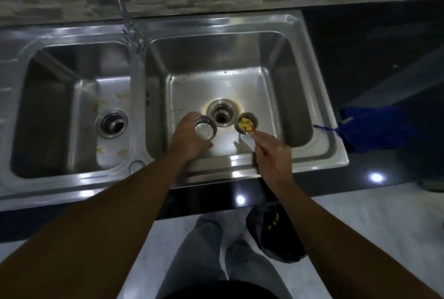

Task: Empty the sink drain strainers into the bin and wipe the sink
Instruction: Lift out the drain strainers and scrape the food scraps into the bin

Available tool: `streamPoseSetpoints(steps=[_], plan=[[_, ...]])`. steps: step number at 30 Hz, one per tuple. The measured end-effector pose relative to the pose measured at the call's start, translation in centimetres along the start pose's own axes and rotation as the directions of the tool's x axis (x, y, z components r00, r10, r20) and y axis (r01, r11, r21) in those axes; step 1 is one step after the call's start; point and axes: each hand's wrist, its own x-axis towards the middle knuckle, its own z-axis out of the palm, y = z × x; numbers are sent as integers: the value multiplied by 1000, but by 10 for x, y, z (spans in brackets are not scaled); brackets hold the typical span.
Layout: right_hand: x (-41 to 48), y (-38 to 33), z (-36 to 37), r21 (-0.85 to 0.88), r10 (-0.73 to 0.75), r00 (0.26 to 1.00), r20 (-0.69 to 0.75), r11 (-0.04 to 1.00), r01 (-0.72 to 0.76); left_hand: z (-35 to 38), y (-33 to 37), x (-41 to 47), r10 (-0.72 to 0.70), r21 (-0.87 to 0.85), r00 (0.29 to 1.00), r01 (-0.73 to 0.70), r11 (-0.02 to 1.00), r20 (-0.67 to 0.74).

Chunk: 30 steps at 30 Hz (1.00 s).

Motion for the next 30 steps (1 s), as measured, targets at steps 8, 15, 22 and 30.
streamPoseSetpoints(steps=[8,15,22,30], plan=[[7,-9,8,-271,121,993,2,956,-116,30,-32,57,-49,109,975,26,994,218],[9,-15,9,-293,161,987,16,945,-149,49,-53,77,-139,230,967,88,969,212],[7,-15,10,-335,221,975,35,921,-197,54,-57,82,-134,281,965,67,957,225],[6,-15,11,-322,223,975,3,923,-210,94,-7,106,199,245,934,-276,929,298]])
